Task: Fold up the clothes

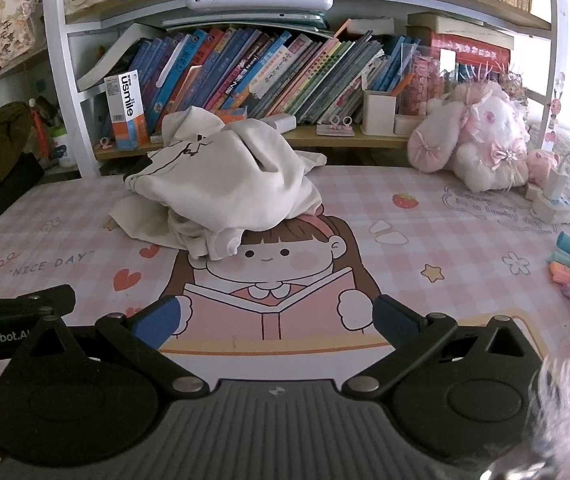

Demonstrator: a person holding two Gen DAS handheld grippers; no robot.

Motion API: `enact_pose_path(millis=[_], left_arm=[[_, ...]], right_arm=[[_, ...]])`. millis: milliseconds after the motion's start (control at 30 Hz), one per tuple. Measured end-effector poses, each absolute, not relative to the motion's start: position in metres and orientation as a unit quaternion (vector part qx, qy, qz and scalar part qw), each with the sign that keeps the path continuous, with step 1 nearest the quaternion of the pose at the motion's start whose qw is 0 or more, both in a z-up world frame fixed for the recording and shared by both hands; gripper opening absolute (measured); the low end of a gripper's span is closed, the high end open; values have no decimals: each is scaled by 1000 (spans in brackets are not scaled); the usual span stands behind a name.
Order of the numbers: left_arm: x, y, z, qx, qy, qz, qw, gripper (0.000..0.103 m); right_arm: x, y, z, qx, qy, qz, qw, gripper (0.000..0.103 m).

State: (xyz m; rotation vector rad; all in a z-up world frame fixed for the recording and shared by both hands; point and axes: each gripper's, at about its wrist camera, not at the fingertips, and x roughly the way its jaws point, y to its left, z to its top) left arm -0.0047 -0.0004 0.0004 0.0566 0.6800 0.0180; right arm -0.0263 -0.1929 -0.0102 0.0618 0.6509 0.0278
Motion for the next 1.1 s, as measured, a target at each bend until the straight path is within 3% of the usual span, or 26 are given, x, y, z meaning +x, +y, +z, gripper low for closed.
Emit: enact_pose_path(millis=[1100], left_arm=[[-2,-3,0,31,334,10,942,103]], right_arm=[[-23,-191,-12,31,324,16,946,103]])
